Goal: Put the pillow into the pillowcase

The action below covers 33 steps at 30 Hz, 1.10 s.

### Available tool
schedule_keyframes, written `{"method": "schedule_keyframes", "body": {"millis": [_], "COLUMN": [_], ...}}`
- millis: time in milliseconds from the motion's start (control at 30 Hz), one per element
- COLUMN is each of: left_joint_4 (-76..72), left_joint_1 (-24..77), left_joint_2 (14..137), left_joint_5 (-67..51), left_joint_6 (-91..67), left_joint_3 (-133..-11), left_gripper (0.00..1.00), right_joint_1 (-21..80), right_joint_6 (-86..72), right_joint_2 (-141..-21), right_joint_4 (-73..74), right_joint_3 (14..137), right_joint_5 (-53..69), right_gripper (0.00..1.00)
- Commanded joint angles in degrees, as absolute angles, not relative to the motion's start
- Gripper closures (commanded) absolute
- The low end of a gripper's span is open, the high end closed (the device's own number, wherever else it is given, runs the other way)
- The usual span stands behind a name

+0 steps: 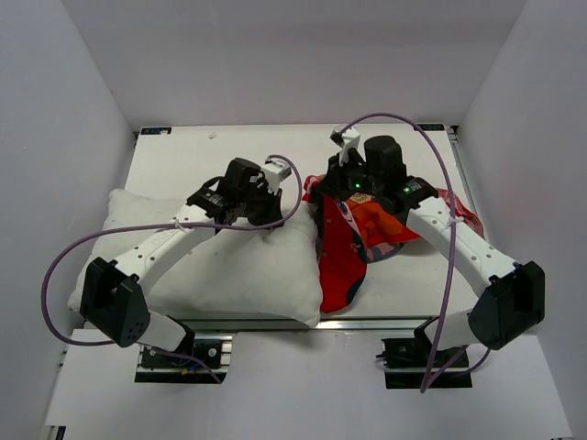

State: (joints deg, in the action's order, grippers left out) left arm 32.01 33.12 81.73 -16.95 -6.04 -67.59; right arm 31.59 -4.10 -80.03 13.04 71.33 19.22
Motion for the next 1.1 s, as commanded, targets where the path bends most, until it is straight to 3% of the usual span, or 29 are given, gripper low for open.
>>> {"method": "schedule_keyframes", "body": {"millis": [0,267,500,700,1067], "left_joint_4": [28.04,29.26,27.16,22.94,25.13], "left_joint_1": [32.96,33.84,34.54,34.63,33.58], "left_joint_2": [79.9,74.54,70.84,72.85,80.94], "left_joint_5": [-21.26,-31.02,-32.78,-25.95,-16.17], "left_joint_6": [-6.41,-7.73,-10.98,-11.52,-6.33], "left_joint_3": [-70.14,-69.08,-63.64,-59.94,-69.68], "left_gripper": [1.0,1.0,1.0,1.0,1.0], "right_joint_1": [32.78,32.87,32.78,34.36,35.24], "right_joint_6": [-4.13,-5.36,-5.54,-4.76,2.81], "right_joint_2": [-80.42,-87.0,-89.56,-86.67,-76.21], "right_joint_4": [11.6,9.93,8.35,9.4,12.65], "right_joint_3": [71.8,77.86,83.75,82.27,72.6], "right_joint_5": [19.7,10.21,8.17,13.71,18.36], "right_gripper": [1.0,1.0,1.0,1.0,1.0]}}
